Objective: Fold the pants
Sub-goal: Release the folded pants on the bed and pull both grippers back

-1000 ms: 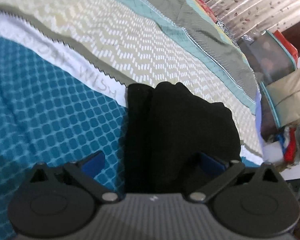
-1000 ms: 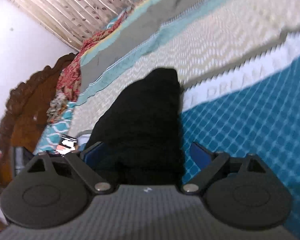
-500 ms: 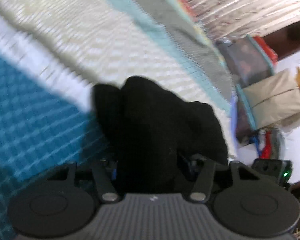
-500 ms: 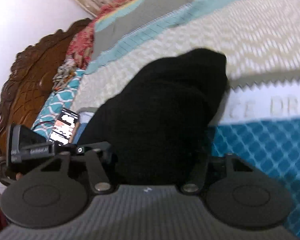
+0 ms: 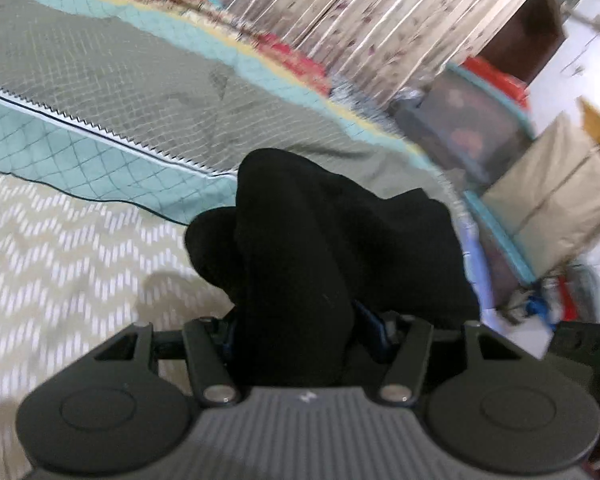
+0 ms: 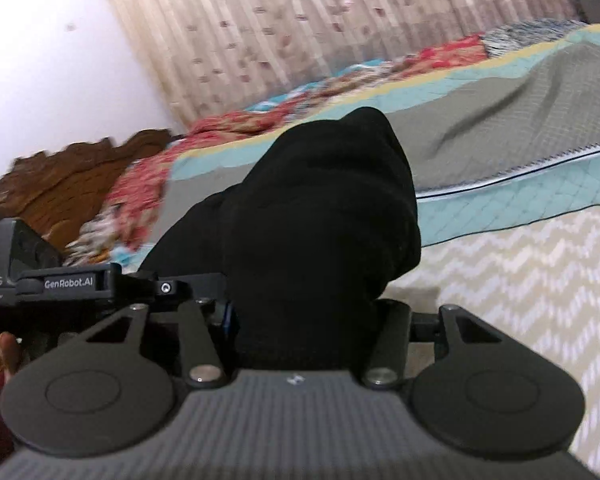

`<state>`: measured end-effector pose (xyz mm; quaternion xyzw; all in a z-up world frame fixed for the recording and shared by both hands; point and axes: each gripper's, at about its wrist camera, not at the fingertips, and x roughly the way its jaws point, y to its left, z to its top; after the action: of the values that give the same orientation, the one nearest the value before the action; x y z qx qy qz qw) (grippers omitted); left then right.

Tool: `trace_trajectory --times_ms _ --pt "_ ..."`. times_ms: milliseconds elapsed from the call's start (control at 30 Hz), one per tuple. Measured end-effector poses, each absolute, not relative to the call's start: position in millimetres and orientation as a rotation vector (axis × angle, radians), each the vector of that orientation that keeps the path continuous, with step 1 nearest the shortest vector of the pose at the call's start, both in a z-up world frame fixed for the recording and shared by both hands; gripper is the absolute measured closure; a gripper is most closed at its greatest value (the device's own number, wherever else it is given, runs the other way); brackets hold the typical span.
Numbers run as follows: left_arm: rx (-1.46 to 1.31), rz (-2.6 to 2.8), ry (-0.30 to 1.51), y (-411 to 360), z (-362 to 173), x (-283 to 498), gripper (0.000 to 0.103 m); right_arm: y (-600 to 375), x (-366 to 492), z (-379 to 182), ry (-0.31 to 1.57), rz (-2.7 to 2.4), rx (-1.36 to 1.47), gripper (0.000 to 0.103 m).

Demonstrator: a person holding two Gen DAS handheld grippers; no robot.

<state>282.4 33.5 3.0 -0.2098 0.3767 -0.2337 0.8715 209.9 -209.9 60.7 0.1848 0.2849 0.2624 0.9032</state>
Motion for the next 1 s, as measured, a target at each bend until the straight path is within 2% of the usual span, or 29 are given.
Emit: trace_trajectory --times_ms 133,200,333,467,633,700,800,1000 --pt "-0.351 -0.352 0.907 17.2 -46.2 315.5 0.046 -202.8 250.5 20.5 0.752 0.441 0.354 0.046" --pt "-0.295 -0.303 0.904 9.9 -55.3 314.1 0.032 -200.3 258.1 5.0 0.807 0.364 0.34 0.029" --pt "-0.251 -0.243 0.867 4.2 -42.0 297.1 0.031 -200.6 244.2 16.9 0.799 0.333 0.34 0.026" --pt "-0.173 -0.168 0.811 3.8 -11.1 262.6 0.033 -201.8 211.7 37.1 0.758 0.232 0.281 0.018" --pt "-0.123 -0.097 0.792 6.4 15.4 206.1 0.028 -213.0 156.1 48.8 0.735 0.182 0.288 0.017" --pt "-0.108 -0.067 0.798 8.0 20.6 183.3 0.021 -216.5 136.1 48.7 0.745 0.173 0.299 0.017" --pt "-0.083 -0.042 0.815 11.1 24.3 148.6 0.016 -222.2 106.3 47.2 0.767 0.174 0.326 0.017" --pt "-0.053 -0.028 0.861 8.9 27.7 87.2 0.012 -222.8 44.5 46.7 0.797 0.177 0.33 0.017"
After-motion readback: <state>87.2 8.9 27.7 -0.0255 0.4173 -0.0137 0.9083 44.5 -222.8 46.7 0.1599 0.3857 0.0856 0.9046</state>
